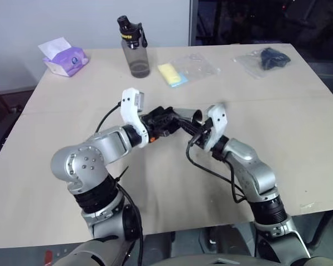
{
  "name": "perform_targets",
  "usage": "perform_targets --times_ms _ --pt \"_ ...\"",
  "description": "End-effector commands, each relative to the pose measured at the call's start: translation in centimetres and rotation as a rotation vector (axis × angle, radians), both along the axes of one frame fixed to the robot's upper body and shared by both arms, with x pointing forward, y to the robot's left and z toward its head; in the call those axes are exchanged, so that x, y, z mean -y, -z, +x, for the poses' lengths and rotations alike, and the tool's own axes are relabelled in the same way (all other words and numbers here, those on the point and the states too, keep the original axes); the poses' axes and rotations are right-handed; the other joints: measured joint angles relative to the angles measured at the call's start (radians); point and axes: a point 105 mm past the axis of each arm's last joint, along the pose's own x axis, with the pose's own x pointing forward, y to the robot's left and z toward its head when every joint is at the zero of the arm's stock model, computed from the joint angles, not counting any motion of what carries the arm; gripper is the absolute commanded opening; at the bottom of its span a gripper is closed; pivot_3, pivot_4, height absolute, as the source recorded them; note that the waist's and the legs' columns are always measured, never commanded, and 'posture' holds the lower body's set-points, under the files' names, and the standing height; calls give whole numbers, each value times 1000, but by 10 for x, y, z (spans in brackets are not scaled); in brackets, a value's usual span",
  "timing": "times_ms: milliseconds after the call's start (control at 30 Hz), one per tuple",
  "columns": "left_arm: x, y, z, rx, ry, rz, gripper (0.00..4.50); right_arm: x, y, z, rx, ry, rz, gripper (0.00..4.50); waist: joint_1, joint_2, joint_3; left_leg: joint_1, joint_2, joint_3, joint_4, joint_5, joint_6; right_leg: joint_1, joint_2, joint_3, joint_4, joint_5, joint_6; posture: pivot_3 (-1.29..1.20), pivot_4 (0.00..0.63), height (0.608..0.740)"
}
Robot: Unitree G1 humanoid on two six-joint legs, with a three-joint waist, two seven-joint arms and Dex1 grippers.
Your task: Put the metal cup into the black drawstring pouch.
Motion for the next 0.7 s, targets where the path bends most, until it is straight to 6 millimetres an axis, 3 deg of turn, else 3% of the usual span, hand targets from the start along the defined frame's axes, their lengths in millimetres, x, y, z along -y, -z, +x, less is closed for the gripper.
perform_targets --times_ms 33,167,400,700 --pt "-5 -16 -2 75 39 -52 0 -3 -26 -9 58 -45 93 27 0 0 0 0 0 0 0 0 0 0 0 0 0 0 0 0 150 740" --pt "-5 -18 -3 86 65 -78 0 -8 -25 -14 53 -94 87 27 1 0 0 0 0 0 0 0 0 0 0 0 0 0 0 0 150 740" --pt "3 -18 -6 85 108 -95 0 -22 -4 -29 181 -218 -148 27 0 0 0 0 0 1 0 0 0 0 0 0 -1 0 0 0 150 740" --pt "12 -22 -10 94 160 -133 0 -33 26 2 525 -130 -547 27 -3 0 0 0 0 1 0 0 0 0 0 1 -1 0 0 0 150 740"
